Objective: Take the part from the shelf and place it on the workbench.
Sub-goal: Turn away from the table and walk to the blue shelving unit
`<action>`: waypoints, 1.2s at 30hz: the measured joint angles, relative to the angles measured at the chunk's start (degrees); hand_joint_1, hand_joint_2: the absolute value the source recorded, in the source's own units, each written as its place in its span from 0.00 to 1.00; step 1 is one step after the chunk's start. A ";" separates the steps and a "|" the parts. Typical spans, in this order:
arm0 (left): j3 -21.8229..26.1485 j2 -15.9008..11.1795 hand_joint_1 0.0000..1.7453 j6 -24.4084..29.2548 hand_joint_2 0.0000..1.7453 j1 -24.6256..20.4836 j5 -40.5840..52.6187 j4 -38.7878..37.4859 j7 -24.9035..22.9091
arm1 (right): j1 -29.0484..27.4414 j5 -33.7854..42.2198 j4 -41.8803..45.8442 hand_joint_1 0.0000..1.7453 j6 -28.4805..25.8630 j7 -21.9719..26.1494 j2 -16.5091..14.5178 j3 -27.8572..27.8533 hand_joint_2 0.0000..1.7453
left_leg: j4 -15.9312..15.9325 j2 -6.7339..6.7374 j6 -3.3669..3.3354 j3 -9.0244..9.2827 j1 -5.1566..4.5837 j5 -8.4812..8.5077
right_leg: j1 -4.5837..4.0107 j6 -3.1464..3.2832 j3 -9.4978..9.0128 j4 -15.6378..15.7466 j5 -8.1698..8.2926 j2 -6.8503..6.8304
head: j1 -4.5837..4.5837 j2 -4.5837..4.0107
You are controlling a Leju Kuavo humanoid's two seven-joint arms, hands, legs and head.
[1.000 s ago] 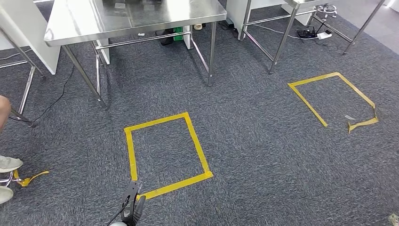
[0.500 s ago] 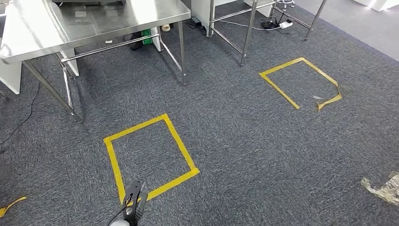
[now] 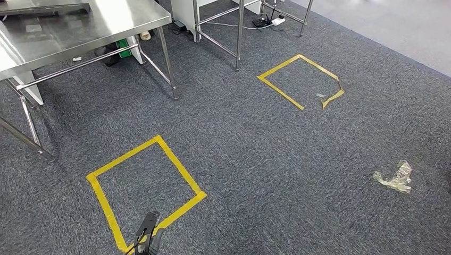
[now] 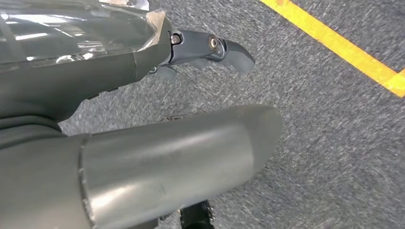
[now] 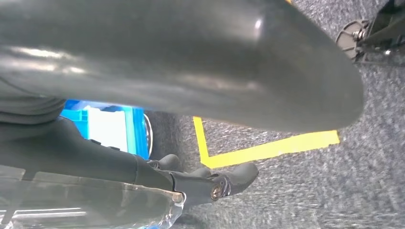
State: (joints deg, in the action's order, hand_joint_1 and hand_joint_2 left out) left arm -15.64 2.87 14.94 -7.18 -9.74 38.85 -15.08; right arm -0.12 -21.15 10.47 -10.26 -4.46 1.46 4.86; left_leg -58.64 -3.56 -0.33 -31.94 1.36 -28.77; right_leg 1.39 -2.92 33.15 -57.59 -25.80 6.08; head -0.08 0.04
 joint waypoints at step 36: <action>3.04 -1.46 0.00 -2.03 0.00 -0.95 2.00 -2.77 0.87 | 1.14 -0.47 -0.02 0.00 0.96 -0.40 0.96 1.30 0.00 | 0.44 3.70 -2.13 1.02 -0.07 -0.12 | -0.48 0.20 6.77 -10.87 -4.09 -4.45 | -0.66 0.00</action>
State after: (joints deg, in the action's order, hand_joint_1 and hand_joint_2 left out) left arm -12.60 1.42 12.91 -8.13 -7.74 36.08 -14.20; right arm 1.02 -21.62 10.45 -9.29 -4.86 2.43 6.16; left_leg -58.20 0.14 -2.47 -30.92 1.30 -28.88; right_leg 0.91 -2.72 39.92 -68.46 -29.89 1.63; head -0.73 0.04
